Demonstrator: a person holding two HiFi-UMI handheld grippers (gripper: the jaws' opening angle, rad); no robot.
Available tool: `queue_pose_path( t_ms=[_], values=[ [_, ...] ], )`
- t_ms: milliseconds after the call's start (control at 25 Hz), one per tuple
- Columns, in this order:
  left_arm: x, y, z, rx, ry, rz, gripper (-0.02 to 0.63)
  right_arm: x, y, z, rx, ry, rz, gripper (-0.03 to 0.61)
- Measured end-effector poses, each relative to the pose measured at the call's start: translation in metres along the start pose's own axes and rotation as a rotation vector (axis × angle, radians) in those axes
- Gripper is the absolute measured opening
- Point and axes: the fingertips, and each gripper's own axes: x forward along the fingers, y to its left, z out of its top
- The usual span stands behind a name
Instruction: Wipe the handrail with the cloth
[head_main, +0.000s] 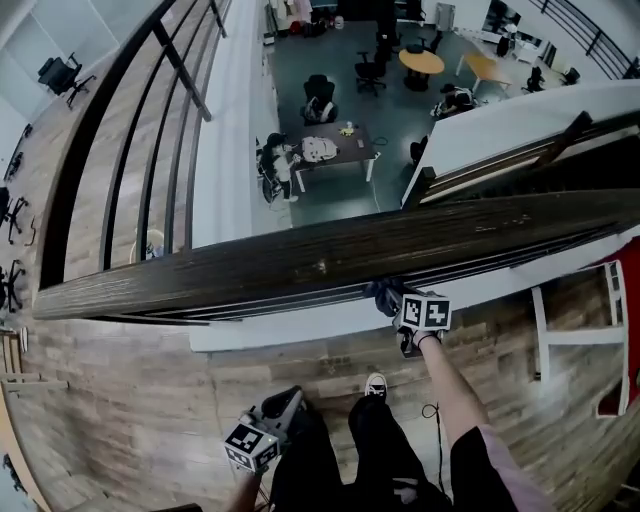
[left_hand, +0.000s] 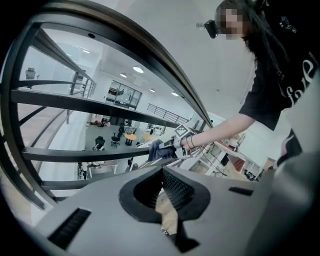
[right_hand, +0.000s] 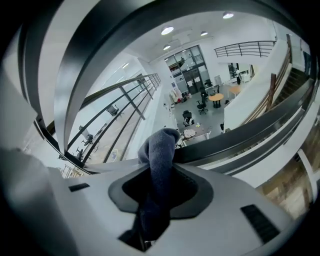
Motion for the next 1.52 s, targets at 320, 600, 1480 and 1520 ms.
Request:
queue_pose_path(
  t_ms=[320, 600, 1480, 1520],
  values=[
    [0.109, -0.088, 0.019, 0.017, 0.016, -0.092, 0.000, -0.068, -0.163, 0.036, 0.049, -0.048, -0.098, 0.098],
    [0.168, -0.138, 0.032, 0.035, 0.049, -0.164, 0.000, -0.110, -0.264, 0.069, -0.009, -0.035, -0.187, 0.098],
    [0.164, -0.137, 0.068, 0.098, 0.022, -0.194, 0.000, -0.179, -0.250, 0.046, 0.033, -0.089, -0.187, 0.098],
    [0.157, -0.135, 0.068, 0.102, 0.015, -0.196, 0.000, -0.183, -0.235, 0.039, 0.031, -0.096, -0.172, 0.098]
  ],
)
